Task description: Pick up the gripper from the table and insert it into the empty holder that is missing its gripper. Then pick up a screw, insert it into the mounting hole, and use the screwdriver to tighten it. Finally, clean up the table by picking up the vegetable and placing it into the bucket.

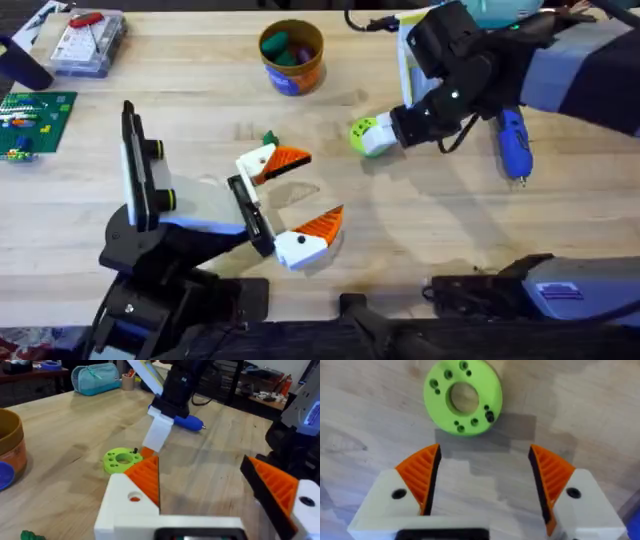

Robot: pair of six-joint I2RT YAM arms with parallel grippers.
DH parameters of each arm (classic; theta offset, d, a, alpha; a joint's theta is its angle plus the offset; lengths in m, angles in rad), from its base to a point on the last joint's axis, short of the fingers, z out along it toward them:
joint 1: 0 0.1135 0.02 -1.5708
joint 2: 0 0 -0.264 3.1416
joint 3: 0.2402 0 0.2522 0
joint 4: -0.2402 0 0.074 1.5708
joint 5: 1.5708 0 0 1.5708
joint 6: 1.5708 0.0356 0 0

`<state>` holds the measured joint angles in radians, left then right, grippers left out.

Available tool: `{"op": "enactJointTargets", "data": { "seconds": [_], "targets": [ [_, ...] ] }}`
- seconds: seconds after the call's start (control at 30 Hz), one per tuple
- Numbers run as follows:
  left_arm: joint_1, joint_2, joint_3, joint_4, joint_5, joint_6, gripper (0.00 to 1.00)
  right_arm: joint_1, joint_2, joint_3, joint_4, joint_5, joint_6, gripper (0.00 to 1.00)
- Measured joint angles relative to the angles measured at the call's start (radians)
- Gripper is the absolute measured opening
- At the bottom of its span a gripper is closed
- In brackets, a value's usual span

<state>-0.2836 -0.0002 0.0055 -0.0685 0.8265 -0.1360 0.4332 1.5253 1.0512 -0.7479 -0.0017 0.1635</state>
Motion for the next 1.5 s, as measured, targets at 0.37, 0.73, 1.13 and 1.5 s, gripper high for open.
{"op": "enactJointTargets", "data": {
  "seconds": [0.37, 0.73, 1.13, 1.5],
  "targets": [
    [0.0, 0.0, 0.0, 0.0, 0.0, 0.0, 0.986, -0.012, 0.002, 0.0, 0.045, -0.026, -0.04, 0.991],
    [0.0, 0.0, 0.0, 0.0, 0.0, 0.0, 0.988, -0.068, 0.033, 0.027, -0.019, -0.068, -0.129, 0.991],
    [0.0, 0.0, 0.0, 0.0, 0.0, 0.0, 0.986, -0.068, 0.134, 0.097, -0.04, -0.075, -0.176, 0.981],
    [0.0, 0.0, 0.0, 0.0, 0.0, 0.0, 0.986, -0.069, 0.172, 0.166, -0.04, -0.052, -0.202, 0.853]
  ]
}}
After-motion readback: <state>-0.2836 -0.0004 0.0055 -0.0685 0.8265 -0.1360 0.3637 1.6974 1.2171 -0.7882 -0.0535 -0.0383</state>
